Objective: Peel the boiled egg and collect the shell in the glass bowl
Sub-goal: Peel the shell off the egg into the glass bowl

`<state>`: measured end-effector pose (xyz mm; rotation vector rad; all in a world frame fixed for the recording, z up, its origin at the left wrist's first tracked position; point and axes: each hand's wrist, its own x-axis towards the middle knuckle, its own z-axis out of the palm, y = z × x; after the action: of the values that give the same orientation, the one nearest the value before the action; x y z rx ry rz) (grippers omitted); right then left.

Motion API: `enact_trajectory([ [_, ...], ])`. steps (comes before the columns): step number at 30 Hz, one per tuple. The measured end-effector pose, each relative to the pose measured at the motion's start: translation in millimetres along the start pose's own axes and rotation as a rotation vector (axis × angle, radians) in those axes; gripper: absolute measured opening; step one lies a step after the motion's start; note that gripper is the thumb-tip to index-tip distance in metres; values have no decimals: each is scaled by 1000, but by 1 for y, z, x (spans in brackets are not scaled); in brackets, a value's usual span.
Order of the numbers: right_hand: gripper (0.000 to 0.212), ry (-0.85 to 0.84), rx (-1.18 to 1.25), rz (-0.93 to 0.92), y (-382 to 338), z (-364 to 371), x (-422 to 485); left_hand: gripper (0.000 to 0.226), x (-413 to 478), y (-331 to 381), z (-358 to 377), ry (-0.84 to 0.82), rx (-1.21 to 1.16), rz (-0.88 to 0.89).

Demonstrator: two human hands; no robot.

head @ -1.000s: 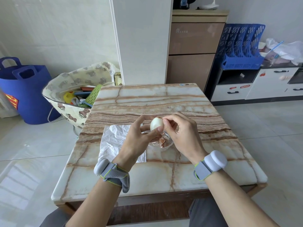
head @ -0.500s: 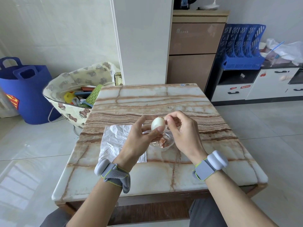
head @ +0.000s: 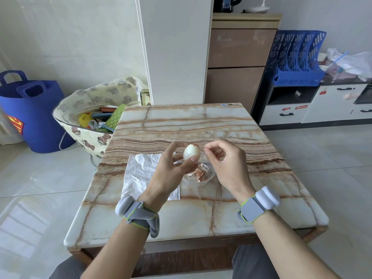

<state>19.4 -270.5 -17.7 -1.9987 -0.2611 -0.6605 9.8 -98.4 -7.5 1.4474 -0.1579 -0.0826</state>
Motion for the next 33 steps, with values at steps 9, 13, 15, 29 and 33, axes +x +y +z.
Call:
enact_trajectory([
  [9,8,-42,-18,-19,1,1,3,33,0,2,1,11,24,6],
  [13,10,-16,-9,31,3,2,3,33,0,2,1,14,33,2],
  [15,12,-5,-1,50,3,1,3,31,0,2,0,21,37,3],
  [29,4,-47,36,-113,-8,2,1,32,4,0,2,96,220,72],
  [33,6,-39,-10,-158,-6,4,2,34,4,0,3,109,221,68],
])
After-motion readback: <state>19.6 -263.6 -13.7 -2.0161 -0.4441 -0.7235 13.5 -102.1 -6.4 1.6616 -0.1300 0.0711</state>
